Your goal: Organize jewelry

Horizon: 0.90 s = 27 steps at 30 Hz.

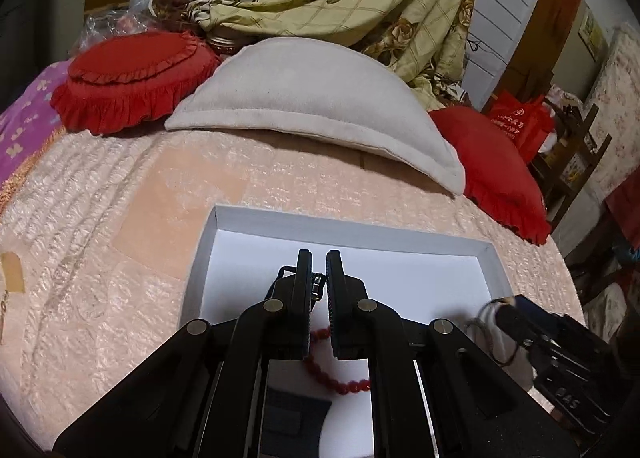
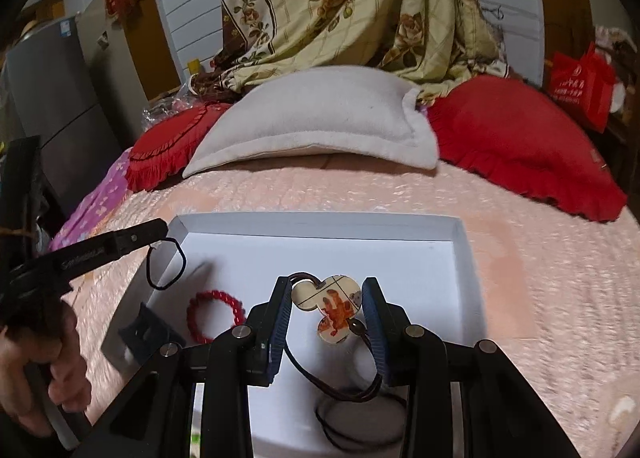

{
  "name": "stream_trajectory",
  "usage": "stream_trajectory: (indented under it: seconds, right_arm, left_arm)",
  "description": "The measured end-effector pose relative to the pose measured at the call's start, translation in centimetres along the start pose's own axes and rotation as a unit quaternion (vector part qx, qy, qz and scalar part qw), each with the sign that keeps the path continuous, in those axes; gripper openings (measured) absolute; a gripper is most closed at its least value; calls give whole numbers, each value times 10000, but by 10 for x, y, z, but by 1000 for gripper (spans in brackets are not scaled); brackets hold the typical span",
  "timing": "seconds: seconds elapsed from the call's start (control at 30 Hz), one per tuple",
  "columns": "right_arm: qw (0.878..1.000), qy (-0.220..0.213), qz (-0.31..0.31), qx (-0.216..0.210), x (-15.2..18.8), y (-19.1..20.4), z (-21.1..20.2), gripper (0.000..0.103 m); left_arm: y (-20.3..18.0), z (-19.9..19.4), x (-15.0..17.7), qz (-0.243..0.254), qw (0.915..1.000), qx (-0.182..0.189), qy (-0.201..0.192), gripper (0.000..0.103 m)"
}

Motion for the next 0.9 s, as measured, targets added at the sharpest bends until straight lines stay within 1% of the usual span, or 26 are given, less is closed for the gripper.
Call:
stream_trajectory:
  seconds: [0.07,0.17,0.27,0.4,0.47,0.63,0.77,0.83,0.87,0.9]
  right_arm:
    - [10000,70,55,-5,1,0,12,35]
    - [9997,150,191,-38,4,0,24,35]
    - [9995,158,261,-103,4,2,29,35]
    - [9992,143,303,-210,3,9,33,35]
    - [9992,157,316,-187,5,8,35,35]
    - [9987,263,420,-148,8,5,43,35]
    - [9984,280,426,-244,8,7,47,35]
    - [9984,298,407,-248,8,7,46,42]
    - [9987,245,395,-194,7,6,44,42]
    - [9988,227,394,-182,6,5,42,42]
  left_arm:
    - [6,2,-1,-21,10000,-96,-19,6]
    - [16,10,2,-126,9998,-125,99,5]
    - [16,14,5,-141,9997,-52,179,5]
    - [7,8,2,-102,9999,62,64,5]
    - [4,10,3,-94,9999,66,74,5]
    - [6,25,12,13,9996,-137,230,5]
    - [9,27,14,59,9994,-259,223,6]
    - [11,27,14,9,9994,-252,238,7]
    - [12,26,15,-15,9994,-258,243,9]
    - [13,26,16,-39,9993,-272,252,16]
Point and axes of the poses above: each gripper's, at about its wrist camera, not at the fingertips, and z roughly the way its jaws point, y to its left, x to its underside, the point moved 10 cm from there along z, roughly the way its jaws point, and after that the axes turned 7 degrees about -x, right-handed, at the moved point
